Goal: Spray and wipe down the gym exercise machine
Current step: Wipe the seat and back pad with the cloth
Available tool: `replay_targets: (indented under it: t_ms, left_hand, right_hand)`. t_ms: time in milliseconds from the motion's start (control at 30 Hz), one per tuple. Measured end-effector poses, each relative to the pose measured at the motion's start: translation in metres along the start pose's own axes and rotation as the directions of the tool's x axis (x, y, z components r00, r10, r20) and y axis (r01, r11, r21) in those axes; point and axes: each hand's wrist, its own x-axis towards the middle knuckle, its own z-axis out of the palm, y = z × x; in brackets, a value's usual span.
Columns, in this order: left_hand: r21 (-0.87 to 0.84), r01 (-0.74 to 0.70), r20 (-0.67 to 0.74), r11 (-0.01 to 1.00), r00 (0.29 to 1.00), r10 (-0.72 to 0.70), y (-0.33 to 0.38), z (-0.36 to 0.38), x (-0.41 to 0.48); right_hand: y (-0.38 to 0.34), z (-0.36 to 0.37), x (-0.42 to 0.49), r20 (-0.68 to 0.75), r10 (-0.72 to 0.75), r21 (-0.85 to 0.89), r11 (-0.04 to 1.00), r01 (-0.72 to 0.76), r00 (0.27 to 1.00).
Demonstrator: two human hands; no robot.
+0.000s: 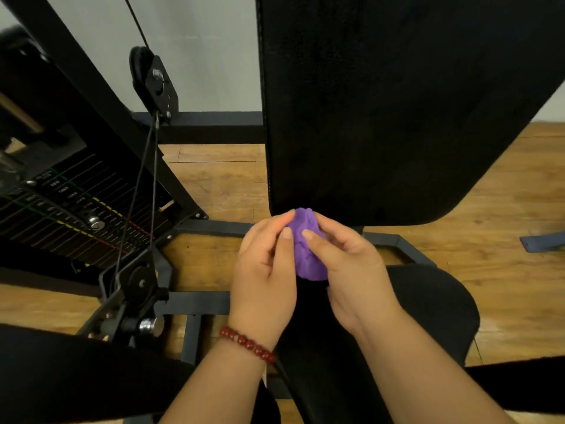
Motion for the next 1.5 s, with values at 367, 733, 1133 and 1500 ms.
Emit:
replay_targets:
  t_ms: [367, 733, 1133, 1500]
  left_hand:
    - [0.622, -0.659, 0.209, 0.422, 0.660, 0.722, 0.008, -0.022, 0.052]
    - [0.574, -0.769, 0.399, 0.279, 0.561, 0.725, -0.029, -0.019, 0.118]
    - [0.516, -0.798, 0.391, 0.313, 0.544, 0.742, -0.031, -0.016, 0.119]
    - [0.454, -0.841, 0.445, 0.294, 0.499, 0.744, -0.034, -0.022, 0.125]
  right_hand:
    - [0.007, -0.006, -0.001, -0.137, 0.352, 0.275, 0.912, -0.306, 0.926]
    - [0.014, 0.011, 0.034, -0.097, 0.527, 0.656, 0.672, -0.344, 0.845]
    - [0.026, 0.019, 0.040, -0.136, 0.475, 0.889, 0.445, -0.105, 0.869]
    - [0.032, 0.016, 0.040, -0.171, 0.358, 0.807, 0.585, -0.078, 0.918]
